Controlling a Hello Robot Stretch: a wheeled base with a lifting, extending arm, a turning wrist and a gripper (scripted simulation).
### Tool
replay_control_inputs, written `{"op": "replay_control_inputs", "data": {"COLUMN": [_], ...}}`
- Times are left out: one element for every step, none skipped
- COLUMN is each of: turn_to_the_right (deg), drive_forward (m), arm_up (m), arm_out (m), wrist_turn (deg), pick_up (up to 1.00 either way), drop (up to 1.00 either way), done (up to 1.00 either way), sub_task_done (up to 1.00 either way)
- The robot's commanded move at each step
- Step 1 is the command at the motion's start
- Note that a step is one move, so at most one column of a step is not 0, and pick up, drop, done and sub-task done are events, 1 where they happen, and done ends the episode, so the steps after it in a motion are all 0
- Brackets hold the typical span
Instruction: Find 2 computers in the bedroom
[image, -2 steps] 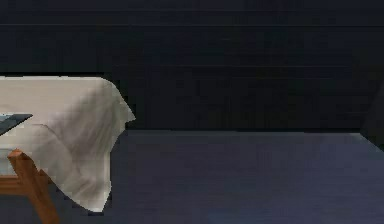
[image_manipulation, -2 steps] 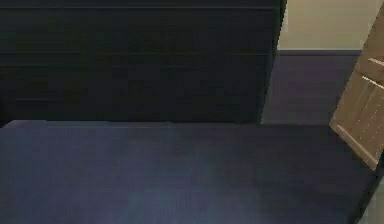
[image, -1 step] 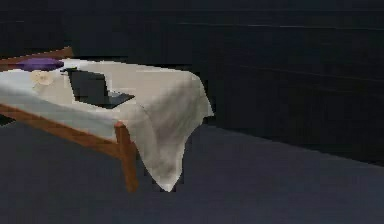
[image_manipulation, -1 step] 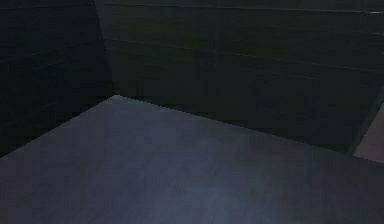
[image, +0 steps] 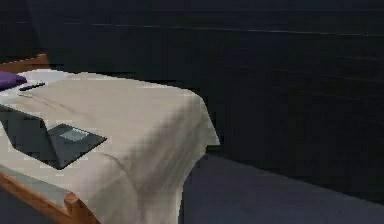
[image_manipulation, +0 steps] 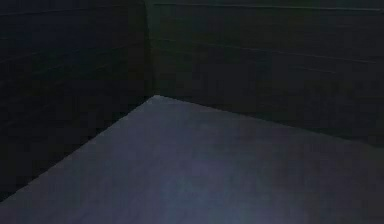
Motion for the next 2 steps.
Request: {"op": "replay_control_inputs", "data": {"turn_to_the_right": [-36.0,0.0], "drive_forward": [0.0,0.0], "arm_up": [0.0,0.0], "arm_out": [0.0,0.0], "wrist_turn": [0.0,0.0], "pick_up": [0.0,0.0], "drop": [0.0,0.0], "done": [0.0,1.0], "sub_task_done": [0.0,0.0]}}
